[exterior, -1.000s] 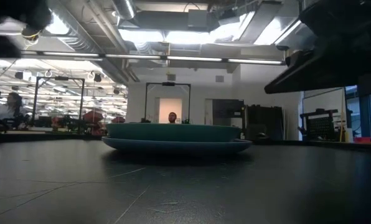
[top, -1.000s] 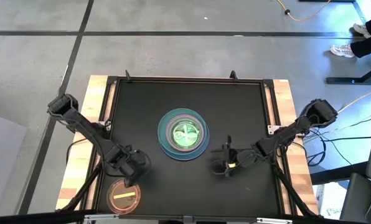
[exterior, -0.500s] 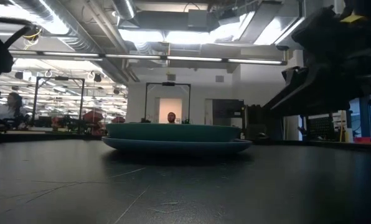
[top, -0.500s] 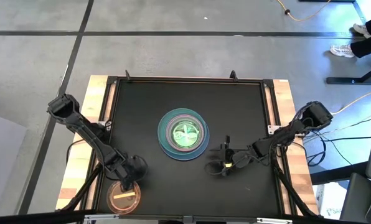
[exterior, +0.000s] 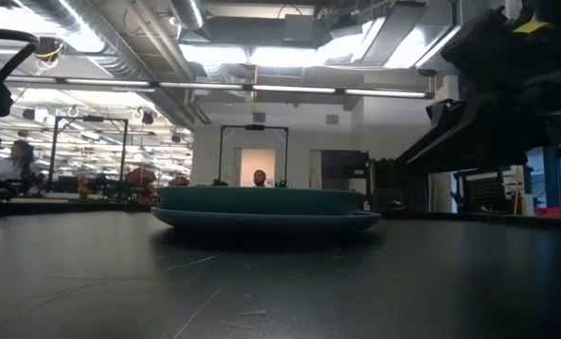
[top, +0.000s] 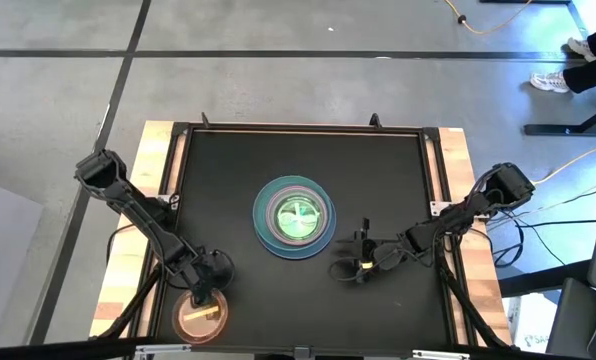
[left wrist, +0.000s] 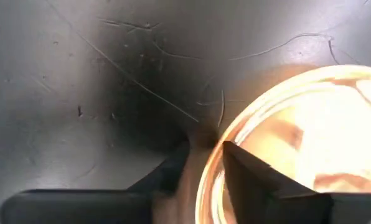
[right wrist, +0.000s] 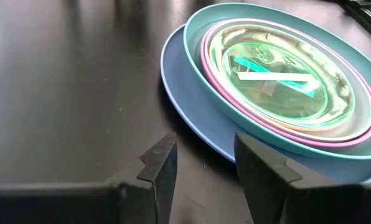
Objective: Stack plastic plates
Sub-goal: Stack the orange plate on top of the light green plate
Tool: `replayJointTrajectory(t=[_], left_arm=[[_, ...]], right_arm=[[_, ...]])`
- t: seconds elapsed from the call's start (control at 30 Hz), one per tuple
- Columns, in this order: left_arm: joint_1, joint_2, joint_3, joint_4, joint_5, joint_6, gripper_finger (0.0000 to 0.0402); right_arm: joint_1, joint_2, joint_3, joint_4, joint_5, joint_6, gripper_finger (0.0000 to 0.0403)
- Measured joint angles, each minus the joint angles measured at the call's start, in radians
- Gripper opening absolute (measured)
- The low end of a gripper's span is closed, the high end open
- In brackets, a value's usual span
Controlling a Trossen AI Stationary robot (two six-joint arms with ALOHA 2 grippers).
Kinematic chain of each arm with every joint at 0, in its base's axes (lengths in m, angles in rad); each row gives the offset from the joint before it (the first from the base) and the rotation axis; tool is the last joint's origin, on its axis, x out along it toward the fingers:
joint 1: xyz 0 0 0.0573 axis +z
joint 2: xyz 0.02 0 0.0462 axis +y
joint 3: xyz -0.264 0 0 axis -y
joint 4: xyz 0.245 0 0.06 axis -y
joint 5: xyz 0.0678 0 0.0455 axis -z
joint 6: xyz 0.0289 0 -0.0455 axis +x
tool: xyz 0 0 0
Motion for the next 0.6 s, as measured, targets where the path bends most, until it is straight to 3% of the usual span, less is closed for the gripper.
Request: replayJointTrajectory(t=[0.27, 0.6], left_arm=[[0.001, 0.002, -0.001, 0.001, 0.0, 0.029, 0.0008], [0.05, 0.007, 0.068, 0.003, 0.002, 0.107, 0.0002]], right_arm=[[0.0, 0.0, 0.0, 0.0, 0.011, -0.003, 0.0154], [0.0, 0.0, 0.0, -0.001, 0.047, -0.005, 0.0154]])
